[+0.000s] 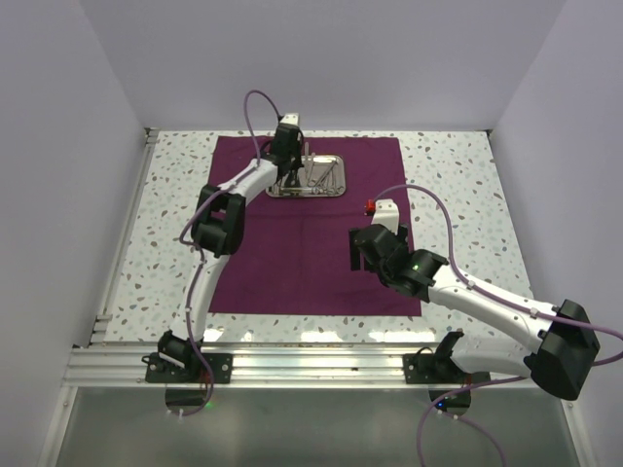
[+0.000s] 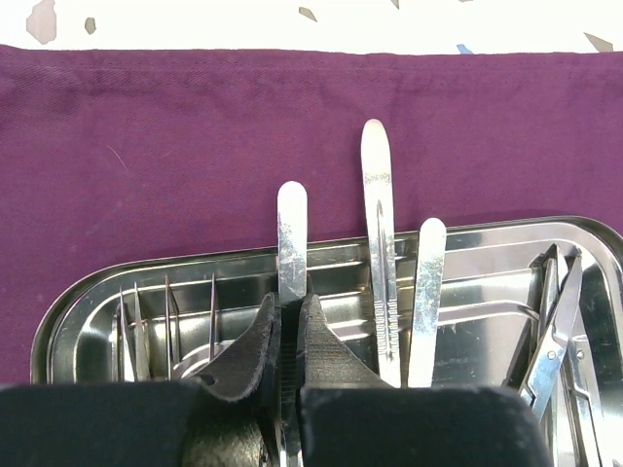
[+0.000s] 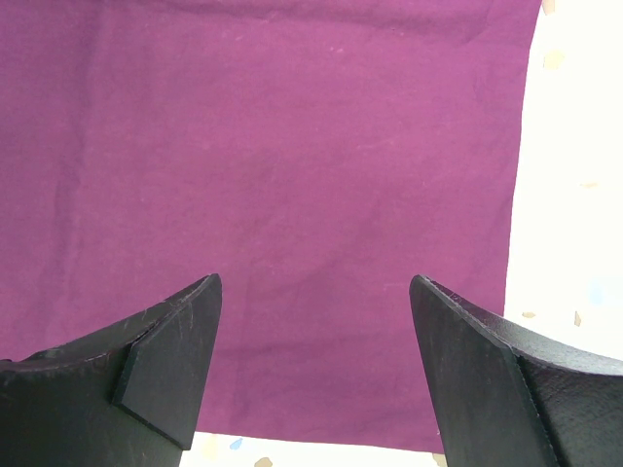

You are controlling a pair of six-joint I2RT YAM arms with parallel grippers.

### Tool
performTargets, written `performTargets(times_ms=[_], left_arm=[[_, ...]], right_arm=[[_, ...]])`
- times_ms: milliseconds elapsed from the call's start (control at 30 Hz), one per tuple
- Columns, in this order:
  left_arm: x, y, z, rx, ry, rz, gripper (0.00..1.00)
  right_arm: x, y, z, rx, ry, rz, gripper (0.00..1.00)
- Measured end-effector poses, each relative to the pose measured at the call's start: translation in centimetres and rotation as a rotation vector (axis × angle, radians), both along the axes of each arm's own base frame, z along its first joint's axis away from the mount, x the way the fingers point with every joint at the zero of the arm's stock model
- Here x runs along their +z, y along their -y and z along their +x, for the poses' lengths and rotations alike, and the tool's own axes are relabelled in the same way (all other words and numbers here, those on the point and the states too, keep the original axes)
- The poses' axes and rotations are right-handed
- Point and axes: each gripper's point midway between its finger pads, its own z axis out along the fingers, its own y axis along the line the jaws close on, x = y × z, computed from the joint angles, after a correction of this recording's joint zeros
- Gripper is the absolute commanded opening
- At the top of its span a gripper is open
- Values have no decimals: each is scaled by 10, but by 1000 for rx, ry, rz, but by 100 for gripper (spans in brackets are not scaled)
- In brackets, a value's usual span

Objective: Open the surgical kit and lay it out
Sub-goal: Pick up the medical item from the container, then place the medical item in the surgical kit.

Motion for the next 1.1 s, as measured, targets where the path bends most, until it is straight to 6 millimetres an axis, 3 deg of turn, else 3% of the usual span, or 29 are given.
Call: performTargets(times_ms=[300, 433, 567, 667, 767, 833, 967, 1100], left_arm=[[11, -5, -8, -15, -23, 39, 0], [47, -11, -12, -13, 9, 55, 0], [101, -16, -30, -11, 60, 37, 0], [133, -25, -63, -1, 76, 23, 0], [138, -27, -109, 9, 64, 7, 0], [124, -26, -157, 2, 31, 9, 0], [72, -21, -251, -51, -70, 66, 0], [41, -52, -303, -17, -140, 111, 0]], right_arm=[[0, 0, 0, -1, 0, -1, 81], [0, 0, 0, -1, 1, 1, 81], [1, 0, 0, -1, 2, 1, 81], [3, 0, 0, -1, 6, 8, 81], [6, 0, -1, 1, 13, 21, 81], [7, -2, -1, 5, 12, 29, 80], [5, -8, -3, 29, -6, 54, 79], [5, -13, -7, 50, -21, 79, 79]])
